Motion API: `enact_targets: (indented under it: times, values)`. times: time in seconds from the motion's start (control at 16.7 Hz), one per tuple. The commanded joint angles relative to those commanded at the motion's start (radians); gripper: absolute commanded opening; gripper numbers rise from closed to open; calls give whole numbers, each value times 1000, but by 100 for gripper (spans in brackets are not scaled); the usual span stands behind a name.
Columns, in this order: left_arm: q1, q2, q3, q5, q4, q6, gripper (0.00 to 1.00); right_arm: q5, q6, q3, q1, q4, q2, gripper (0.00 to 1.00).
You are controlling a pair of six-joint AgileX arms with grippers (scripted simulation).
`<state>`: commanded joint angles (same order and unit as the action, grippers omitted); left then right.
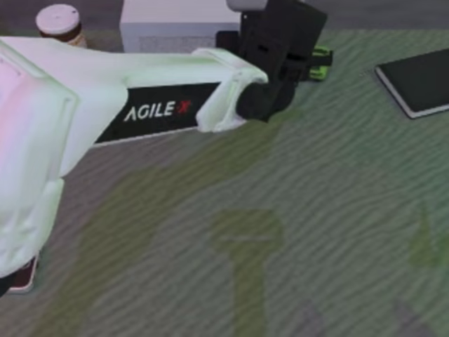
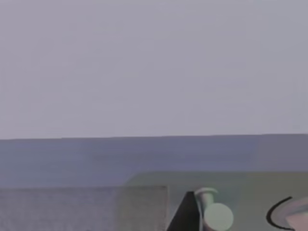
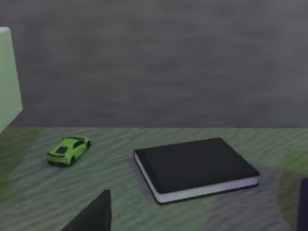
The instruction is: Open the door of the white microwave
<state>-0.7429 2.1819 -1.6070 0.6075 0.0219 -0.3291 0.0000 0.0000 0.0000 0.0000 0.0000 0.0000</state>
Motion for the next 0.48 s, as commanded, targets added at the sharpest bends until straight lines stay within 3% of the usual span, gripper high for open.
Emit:
enact_targets:
  times: [0.24, 0.48]
  values:
    - [4, 26, -62, -18, -68, -17, 0, 0, 0, 0, 0, 0, 0, 100]
    - [20, 101, -241, -73, -300, -69, 0, 0, 0, 0, 0, 0, 0, 100]
